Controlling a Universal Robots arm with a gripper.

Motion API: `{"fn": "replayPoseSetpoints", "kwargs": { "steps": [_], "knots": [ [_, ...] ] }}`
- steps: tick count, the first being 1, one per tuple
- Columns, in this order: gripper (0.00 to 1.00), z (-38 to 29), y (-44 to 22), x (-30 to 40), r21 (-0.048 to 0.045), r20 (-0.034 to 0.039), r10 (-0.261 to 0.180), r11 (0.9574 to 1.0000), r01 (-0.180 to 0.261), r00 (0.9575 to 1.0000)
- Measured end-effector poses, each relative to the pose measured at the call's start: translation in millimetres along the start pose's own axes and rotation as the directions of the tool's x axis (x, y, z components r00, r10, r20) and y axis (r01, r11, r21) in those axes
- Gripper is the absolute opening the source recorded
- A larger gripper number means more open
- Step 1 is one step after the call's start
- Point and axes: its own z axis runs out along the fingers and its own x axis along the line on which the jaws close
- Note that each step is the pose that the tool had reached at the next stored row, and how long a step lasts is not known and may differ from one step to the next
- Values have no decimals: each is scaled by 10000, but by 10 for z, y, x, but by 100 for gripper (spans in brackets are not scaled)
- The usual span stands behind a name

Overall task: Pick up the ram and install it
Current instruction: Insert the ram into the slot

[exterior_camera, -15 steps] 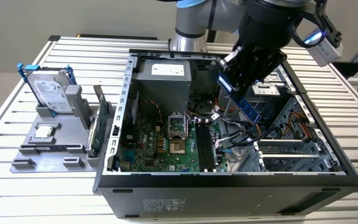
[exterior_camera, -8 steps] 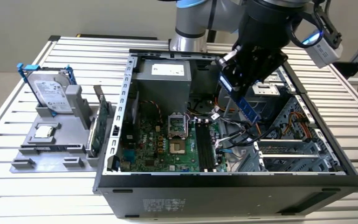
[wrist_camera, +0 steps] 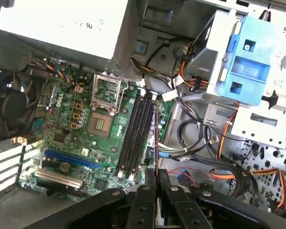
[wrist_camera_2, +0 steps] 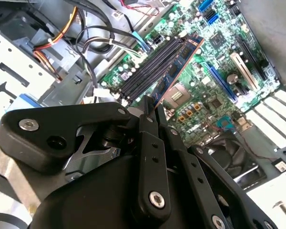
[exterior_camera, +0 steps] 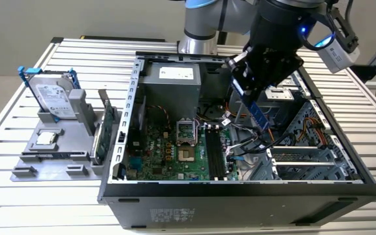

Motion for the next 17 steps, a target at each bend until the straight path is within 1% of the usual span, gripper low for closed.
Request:
{"fn": "replayPoseSetpoints", "kwargs": {
  "steps": [6,10,17],
  "knots": [
    [0,0,0,0,-10,-3,492,9988,-492,9988],
    [0,0,0,0,-14,-4,712,9975,-712,9975],
    [0,0,0,0,-16,-4,763,9971,-763,9971]
  ]
}}
